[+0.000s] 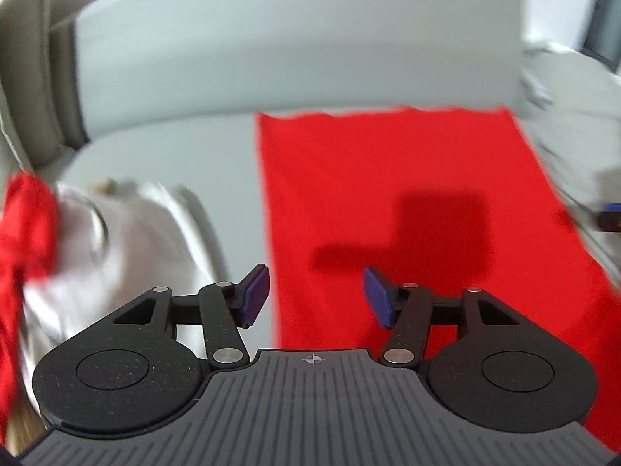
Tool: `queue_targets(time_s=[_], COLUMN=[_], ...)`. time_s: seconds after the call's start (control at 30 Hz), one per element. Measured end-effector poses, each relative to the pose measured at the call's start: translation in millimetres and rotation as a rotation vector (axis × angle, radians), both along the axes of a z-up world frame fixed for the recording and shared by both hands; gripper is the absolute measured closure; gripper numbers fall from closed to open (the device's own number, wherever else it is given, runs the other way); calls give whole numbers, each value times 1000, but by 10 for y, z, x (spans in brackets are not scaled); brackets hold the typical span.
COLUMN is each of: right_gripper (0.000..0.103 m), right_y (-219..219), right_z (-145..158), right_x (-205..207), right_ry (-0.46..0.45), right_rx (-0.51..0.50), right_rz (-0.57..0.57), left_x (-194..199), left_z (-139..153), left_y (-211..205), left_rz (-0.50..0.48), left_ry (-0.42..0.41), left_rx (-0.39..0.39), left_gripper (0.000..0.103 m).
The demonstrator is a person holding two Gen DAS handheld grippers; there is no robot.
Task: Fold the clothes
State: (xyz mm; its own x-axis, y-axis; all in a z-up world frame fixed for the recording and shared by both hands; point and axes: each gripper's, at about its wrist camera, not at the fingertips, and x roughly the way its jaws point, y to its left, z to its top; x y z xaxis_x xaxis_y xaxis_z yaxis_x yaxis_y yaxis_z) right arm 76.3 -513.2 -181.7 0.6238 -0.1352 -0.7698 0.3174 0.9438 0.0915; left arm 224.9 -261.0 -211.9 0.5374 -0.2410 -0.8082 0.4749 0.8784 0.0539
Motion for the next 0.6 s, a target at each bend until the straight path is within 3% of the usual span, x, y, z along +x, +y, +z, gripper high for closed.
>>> queue_targets(time_s=[0.1,0.27,0.37,0.57,0.6], right_gripper=[60,59,59,60,61], right_y=[-360,-748,-973,-1244,-1271], right_z=[-116,-382,-540,-784,-802], right_x=[364,815,1134,1555,1583], right_ry=[-42,-79,-96,-34,-38], right_rx=[28,32,10,-91,-104], right_rz=[-77,-158,-199,-212,-202], left_x=[558,1179,1458,1829,1856], left_z=[-174,-448,-578,-881,-894], left_y=[-129,-307,-433,-702,-731], left_rz=[42,72,52,8,-8], left_ry=[0,-3,-84,-117,-113], left_rx=[-1,14,59,83,83], left_gripper=[42,42,42,40,45])
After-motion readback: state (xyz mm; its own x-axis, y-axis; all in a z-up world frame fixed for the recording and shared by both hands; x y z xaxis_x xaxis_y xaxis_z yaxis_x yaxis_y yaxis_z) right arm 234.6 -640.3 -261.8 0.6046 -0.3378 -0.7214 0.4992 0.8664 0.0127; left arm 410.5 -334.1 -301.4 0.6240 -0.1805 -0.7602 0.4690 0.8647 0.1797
